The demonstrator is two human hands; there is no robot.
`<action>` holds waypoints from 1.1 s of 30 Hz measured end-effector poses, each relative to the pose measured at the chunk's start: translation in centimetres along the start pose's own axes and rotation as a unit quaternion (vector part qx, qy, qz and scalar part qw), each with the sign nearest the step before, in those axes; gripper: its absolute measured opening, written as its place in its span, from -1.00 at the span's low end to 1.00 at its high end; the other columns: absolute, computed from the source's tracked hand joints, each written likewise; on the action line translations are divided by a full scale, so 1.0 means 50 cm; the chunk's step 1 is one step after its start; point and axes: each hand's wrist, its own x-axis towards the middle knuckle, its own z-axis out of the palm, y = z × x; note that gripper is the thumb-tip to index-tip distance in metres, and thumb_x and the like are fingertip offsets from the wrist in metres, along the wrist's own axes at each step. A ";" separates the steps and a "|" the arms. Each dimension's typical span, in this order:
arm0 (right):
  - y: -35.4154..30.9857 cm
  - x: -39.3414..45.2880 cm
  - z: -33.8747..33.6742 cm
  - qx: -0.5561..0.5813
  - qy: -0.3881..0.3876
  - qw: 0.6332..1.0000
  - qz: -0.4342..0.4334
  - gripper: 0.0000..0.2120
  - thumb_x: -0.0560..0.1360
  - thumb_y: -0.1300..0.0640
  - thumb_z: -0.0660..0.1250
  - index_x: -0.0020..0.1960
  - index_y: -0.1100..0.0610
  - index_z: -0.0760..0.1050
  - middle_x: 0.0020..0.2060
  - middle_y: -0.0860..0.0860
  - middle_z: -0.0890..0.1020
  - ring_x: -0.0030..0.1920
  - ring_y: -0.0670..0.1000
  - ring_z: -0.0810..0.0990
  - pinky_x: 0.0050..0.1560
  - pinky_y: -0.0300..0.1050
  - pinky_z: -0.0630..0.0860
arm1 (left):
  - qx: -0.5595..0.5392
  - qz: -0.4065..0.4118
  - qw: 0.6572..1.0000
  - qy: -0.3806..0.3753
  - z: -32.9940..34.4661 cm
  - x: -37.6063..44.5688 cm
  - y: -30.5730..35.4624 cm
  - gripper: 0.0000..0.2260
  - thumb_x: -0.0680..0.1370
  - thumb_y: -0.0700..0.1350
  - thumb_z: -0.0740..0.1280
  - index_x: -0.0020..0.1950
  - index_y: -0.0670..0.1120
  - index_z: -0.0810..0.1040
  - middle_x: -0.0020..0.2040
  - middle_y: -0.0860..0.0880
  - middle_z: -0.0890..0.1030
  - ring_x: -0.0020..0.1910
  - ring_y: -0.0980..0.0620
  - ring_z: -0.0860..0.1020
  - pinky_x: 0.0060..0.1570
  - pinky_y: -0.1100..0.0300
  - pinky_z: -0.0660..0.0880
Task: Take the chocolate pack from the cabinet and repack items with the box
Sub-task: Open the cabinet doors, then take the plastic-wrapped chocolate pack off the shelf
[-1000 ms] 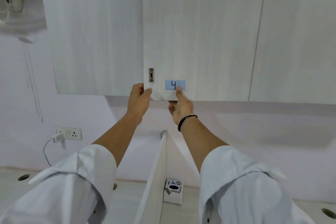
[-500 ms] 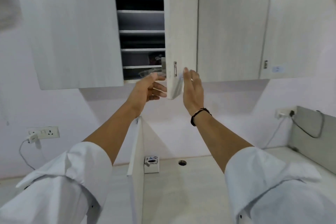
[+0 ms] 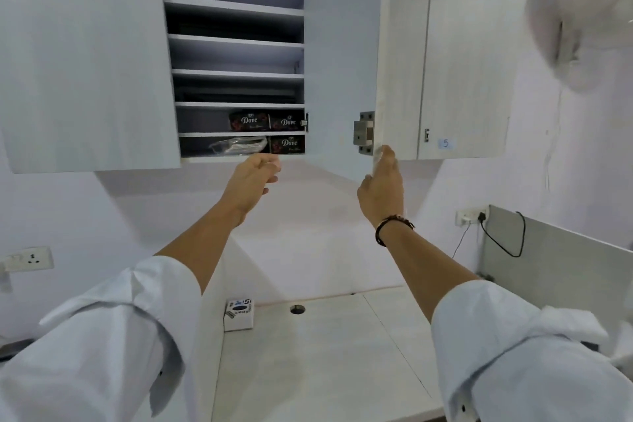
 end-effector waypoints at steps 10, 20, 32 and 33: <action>-0.045 0.074 0.170 -0.049 -0.196 0.971 -0.124 -0.55 0.56 0.15 0.27 0.44 0.13 0.38 0.32 0.12 0.51 0.29 0.17 0.48 0.24 0.09 0.52 | 0.121 -0.004 0.990 0.066 -0.004 0.106 -0.068 -0.74 0.60 0.01 0.37 0.28 0.03 0.56 0.15 -0.01 0.63 0.16 -0.06 0.61 0.22 -0.03 0.56; -0.006 0.239 0.561 -0.006 -0.249 0.953 -0.170 -0.48 0.53 0.09 0.35 0.47 0.09 0.39 0.32 0.14 0.49 0.26 0.20 0.53 0.22 0.10 0.55 | 0.347 0.084 0.919 0.168 -0.153 0.367 -0.254 -0.54 0.54 0.01 0.42 0.39 -0.11 0.47 0.34 -0.12 0.49 0.31 -0.13 0.46 0.24 0.06 0.42; 0.029 0.351 0.827 -0.112 -0.173 0.940 -0.272 -0.43 0.53 -0.33 0.21 0.33 0.05 0.57 0.23 0.03 0.68 0.24 0.12 0.61 0.26 0.09 0.41 | 0.630 0.037 0.775 0.048 -0.233 0.612 -0.391 -0.30 0.46 0.52 0.15 0.49 0.19 0.46 0.36 -0.01 0.50 0.36 -0.14 0.38 0.32 -0.17 0.28; 0.028 0.352 0.830 -0.102 -0.160 0.945 -0.268 -0.46 0.53 -0.30 0.22 0.29 0.05 0.58 0.19 0.02 0.69 0.20 0.12 0.62 0.23 0.09 0.42 | 0.629 0.039 0.775 0.042 -0.230 0.616 -0.385 -0.34 0.47 0.51 0.17 0.44 0.19 0.52 0.34 -0.01 0.48 0.36 -0.13 0.36 0.32 -0.15 0.26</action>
